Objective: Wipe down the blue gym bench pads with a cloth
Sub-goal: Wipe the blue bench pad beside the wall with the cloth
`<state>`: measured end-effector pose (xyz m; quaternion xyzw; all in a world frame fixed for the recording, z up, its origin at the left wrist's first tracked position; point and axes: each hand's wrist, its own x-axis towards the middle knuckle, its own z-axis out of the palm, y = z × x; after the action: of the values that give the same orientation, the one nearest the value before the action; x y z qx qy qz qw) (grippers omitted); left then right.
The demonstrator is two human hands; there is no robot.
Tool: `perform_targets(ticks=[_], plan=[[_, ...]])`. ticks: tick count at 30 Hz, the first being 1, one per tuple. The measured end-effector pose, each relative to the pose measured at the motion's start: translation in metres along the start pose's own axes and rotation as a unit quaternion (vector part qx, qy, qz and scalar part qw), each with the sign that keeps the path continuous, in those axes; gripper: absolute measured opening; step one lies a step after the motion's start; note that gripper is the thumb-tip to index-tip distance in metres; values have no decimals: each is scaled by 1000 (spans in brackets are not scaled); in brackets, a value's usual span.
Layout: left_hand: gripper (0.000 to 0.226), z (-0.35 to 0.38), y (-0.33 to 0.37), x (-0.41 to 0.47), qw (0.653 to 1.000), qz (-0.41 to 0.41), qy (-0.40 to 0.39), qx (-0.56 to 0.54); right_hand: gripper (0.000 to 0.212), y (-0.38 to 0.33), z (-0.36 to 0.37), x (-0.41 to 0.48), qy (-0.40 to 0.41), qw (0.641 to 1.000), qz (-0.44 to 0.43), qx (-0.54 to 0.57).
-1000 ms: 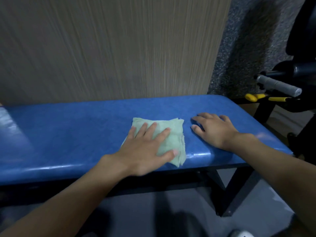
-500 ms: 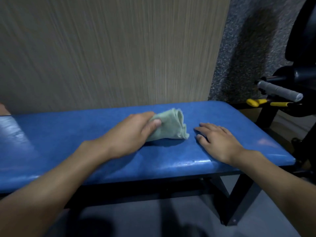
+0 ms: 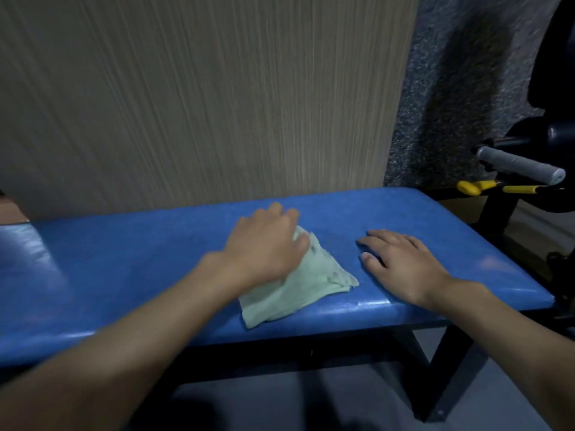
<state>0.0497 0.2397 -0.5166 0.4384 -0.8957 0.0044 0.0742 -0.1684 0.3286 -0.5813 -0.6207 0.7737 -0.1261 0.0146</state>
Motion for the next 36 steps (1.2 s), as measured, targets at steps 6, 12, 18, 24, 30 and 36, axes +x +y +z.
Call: perform_targets(ticks=[6,12,18,24,30,36], plan=[[69,60,10,-23,994,-24,-100,24,44,-3,-1,-2,-1,1000,6,0],[86,56,23,-53,995,-44,-20,93,47,-10,-9,2,-18,997,7,-70],[67,64,10,-12,995,-44,-82,29,59,-6,-10,10,-90,995,5,-53],[67,69,-28,84,992,-32,-120,16,61,-6,-3,15,-105,992,1,-69],[68,76,-51,167,993,-46,-106,14,62,-9,-4,12,-97,993,1,-69],[71,77,-45,149,993,-46,-112,7,61,-8,-4,12,-98,993,5,-63]])
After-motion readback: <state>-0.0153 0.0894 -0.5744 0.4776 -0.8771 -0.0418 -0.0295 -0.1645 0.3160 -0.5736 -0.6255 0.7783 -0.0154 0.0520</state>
